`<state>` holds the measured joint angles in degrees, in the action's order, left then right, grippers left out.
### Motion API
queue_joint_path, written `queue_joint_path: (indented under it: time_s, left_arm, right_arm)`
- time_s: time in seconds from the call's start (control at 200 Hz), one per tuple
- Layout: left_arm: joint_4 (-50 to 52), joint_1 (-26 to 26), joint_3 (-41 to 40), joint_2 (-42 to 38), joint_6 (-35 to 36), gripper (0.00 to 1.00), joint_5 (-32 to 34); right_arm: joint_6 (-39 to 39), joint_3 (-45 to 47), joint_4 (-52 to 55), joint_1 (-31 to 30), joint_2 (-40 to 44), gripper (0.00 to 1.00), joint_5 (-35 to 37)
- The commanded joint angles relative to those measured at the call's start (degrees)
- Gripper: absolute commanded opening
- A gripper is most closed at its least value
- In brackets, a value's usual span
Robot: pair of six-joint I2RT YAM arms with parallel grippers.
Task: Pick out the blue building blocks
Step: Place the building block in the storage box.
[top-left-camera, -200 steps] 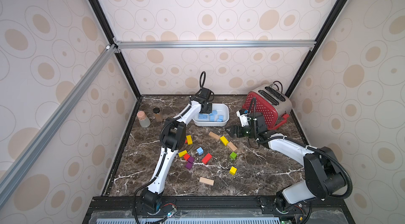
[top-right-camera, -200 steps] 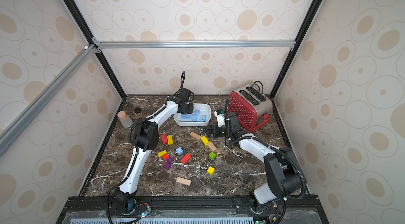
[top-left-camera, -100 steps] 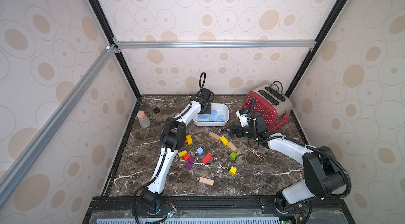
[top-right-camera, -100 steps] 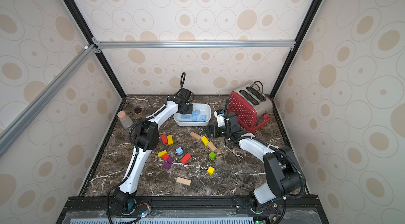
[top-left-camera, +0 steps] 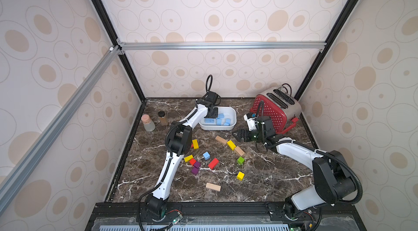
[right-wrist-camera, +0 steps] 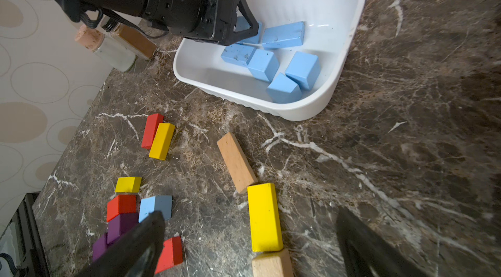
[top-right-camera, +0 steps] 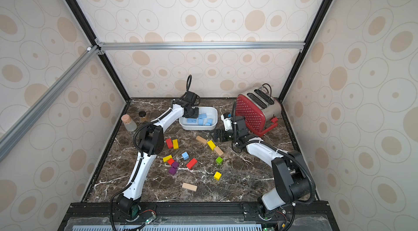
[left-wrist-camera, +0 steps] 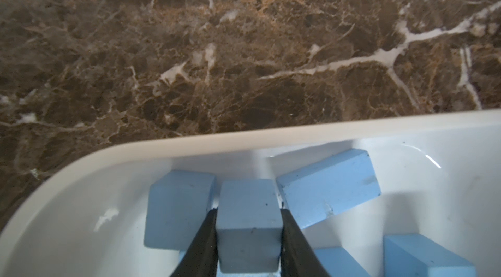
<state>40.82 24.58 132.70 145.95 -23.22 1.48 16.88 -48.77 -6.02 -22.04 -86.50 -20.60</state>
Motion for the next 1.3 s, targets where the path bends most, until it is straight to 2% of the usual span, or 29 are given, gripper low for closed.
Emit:
queue_joint_path:
  time_s: [0.0, 0.421, 0.706, 1.022, 1.207, 1.297]
  left_arm:
    - [2.14, -0.27, 1.86, 0.75, -0.55, 0.43, 0.11]
    - [3.12, -0.16, 1.26, -3.12, -0.8, 0.53, 0.19]
    - [3.18, 0.54, -2.36, -9.29, 0.52, 0.73, -0.42]
    - [4.58, 1.52, -7.31, -18.16, 2.93, 0.88, -1.01]
    - [5.27, 2.54, -13.59, -25.75, 5.73, 0.98, -0.35]
    - [5.75, 3.4, -17.28, -30.12, 6.98, 0.99, 0.4]
  right_arm:
    - [0.12, -0.14, -0.65, 0.5, 0.19, 1.0, -0.69]
    - [-1.32, -0.47, 0.69, 0.5, 1.14, 1.0, -2.38]
    - [-1.89, -0.83, 2.68, 0.47, 3.35, 1.0, -5.19]
    - [-3.48, 0.23, 5.13, 0.39, 8.94, 1.0, -5.67]
    - [-3.77, 1.44, 6.25, -0.05, 12.93, 1.0, -6.47]
    - [-4.2, 2.0, 7.34, -0.74, 14.42, 1.0, -6.56]
